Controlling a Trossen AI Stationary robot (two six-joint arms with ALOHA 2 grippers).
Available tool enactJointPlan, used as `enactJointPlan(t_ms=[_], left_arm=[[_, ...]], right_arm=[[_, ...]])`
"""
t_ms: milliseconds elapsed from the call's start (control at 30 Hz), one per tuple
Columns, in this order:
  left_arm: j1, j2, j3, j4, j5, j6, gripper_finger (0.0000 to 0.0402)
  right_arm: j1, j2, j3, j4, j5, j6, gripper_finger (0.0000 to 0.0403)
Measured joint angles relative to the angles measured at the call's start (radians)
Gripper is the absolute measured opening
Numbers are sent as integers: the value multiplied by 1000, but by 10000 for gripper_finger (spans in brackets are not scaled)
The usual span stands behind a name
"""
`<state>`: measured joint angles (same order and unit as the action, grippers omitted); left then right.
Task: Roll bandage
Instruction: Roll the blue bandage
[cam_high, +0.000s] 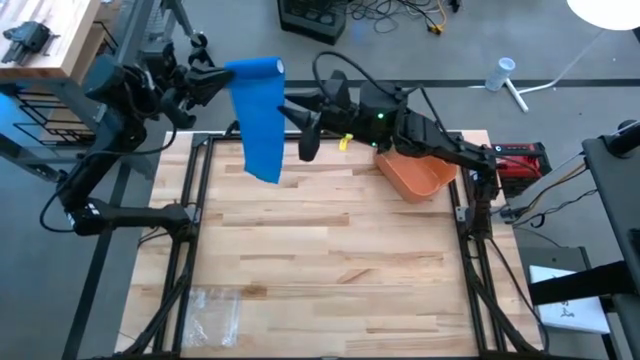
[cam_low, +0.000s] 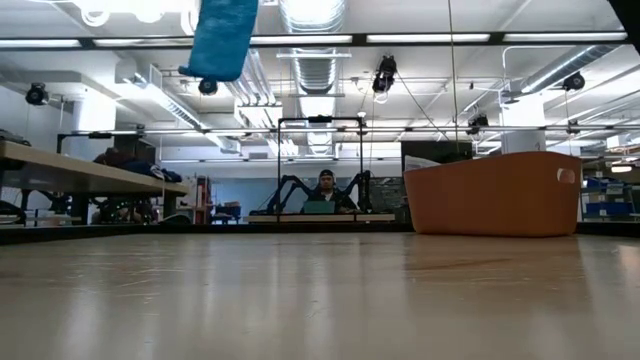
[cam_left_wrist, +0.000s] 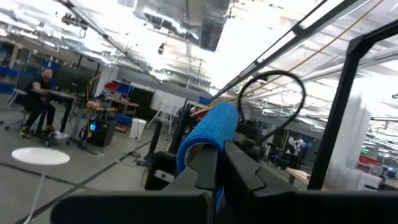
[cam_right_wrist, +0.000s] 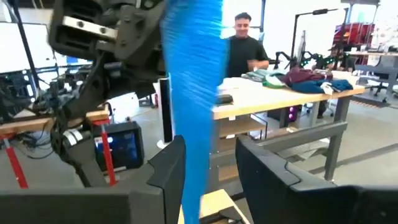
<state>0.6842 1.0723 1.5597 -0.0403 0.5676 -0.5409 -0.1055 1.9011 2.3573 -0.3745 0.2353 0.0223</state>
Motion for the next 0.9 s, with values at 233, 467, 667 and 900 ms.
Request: enactJointPlan(t_ms=[233,467,667,900], left_arm=[[0,-1,0,12,1,3,7],[0,6,0,16,1,1,2],[0,4,0,18,1,-5,7],[0,-1,0,15,2,-22,2]], right_arm=[[1,36,-3,88,-91,11,148],[0,79,-4,94,-90,64,126],[0,77,-4,70,-101,83,39],[5,49,-3,-98,-134,82,2]])
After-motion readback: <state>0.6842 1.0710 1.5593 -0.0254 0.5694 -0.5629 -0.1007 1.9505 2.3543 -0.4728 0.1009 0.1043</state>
